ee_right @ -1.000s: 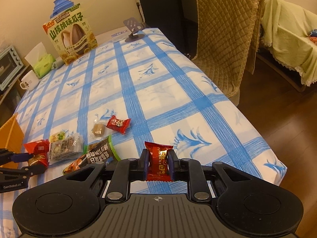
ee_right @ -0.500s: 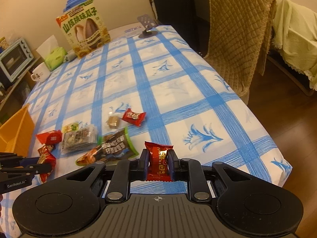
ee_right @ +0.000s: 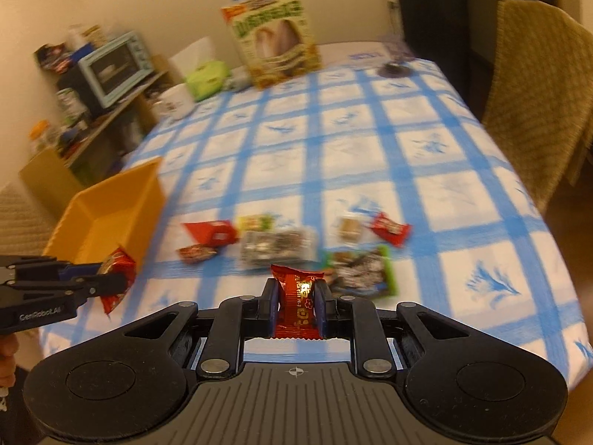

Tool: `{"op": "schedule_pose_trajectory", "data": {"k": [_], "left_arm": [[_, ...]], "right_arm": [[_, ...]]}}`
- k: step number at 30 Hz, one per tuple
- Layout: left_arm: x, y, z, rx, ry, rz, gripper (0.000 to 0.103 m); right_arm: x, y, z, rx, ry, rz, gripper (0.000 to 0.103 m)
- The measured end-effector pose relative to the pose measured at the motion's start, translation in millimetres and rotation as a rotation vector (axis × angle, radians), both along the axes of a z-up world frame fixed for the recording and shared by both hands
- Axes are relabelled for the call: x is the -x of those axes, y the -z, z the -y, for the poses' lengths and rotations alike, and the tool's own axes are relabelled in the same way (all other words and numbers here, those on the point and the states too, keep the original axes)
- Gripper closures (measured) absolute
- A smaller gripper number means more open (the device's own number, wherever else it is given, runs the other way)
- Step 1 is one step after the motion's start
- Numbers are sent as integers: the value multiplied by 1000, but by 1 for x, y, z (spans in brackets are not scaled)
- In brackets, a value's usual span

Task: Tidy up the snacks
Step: 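Carry both red packets over the orange tray with both grippers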

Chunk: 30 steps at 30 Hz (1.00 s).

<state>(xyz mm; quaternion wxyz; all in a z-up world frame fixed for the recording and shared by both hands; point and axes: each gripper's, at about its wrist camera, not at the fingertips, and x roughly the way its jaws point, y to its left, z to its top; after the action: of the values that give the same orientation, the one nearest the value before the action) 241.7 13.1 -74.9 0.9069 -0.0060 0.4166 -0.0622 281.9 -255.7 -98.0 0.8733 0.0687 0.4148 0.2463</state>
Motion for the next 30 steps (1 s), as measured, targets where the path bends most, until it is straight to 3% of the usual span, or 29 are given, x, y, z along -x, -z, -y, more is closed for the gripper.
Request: {"op": "schedule_pose_trajectory", "data": {"k": [8,16,22,30], "left_arm": [[21,-23,-70,-23,-217,31,82],[24,-30,-135,-57,-368,47,82],[12,-27,-168,-55,-416,46,82],[-14,-13,-191,-53,-408,13,82]], "right_arm": [[4,-24,-82,-47,-255,49,82],[-3,-29,-173,-81,-446,73,82],[-18,-23,-227,-69,-489,78,82],[-43,-7,-279,-29,-454,60,82]]}}
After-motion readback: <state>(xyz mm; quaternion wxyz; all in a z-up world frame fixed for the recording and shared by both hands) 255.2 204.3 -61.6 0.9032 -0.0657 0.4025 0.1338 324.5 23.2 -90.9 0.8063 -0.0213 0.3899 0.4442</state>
